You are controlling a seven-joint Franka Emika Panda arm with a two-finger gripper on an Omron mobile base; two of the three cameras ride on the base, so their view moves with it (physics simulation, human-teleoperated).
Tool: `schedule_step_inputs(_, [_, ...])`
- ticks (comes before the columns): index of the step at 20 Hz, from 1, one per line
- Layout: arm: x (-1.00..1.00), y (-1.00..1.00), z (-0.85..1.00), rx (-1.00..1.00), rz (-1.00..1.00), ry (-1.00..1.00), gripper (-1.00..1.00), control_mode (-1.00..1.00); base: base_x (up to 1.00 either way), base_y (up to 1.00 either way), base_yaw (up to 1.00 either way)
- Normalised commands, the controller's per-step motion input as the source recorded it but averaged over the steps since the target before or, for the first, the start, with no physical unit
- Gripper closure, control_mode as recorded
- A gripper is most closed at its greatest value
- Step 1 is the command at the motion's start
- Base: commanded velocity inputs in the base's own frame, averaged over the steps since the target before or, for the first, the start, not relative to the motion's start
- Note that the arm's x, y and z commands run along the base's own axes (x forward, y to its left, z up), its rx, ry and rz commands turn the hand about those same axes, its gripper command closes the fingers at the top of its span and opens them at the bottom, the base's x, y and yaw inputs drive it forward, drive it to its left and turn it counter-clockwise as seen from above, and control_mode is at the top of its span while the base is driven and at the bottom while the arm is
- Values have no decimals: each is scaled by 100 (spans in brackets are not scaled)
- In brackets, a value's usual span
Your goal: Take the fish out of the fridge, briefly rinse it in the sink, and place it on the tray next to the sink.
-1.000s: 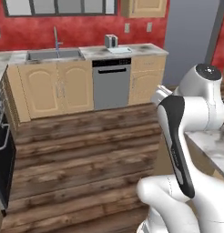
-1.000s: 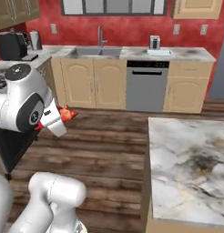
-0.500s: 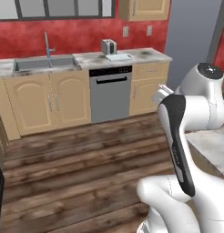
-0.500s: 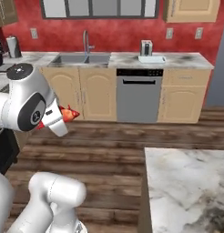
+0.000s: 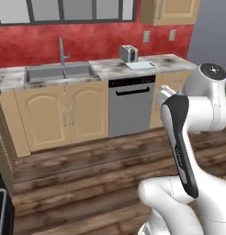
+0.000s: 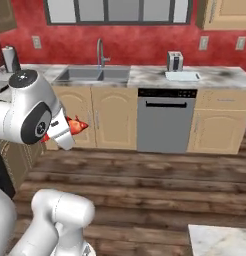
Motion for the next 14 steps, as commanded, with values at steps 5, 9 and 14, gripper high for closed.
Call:
schedule_step_inputs(5, [0, 0, 0, 0, 0, 0, 100, 100, 100, 53, 4])
schedule_step_inputs(9, [0, 0, 0, 0, 0, 0, 100, 100, 100, 27, 4])
schedule_step_inputs(14, [0, 0, 0, 0, 0, 0, 100, 100, 100, 2, 4])
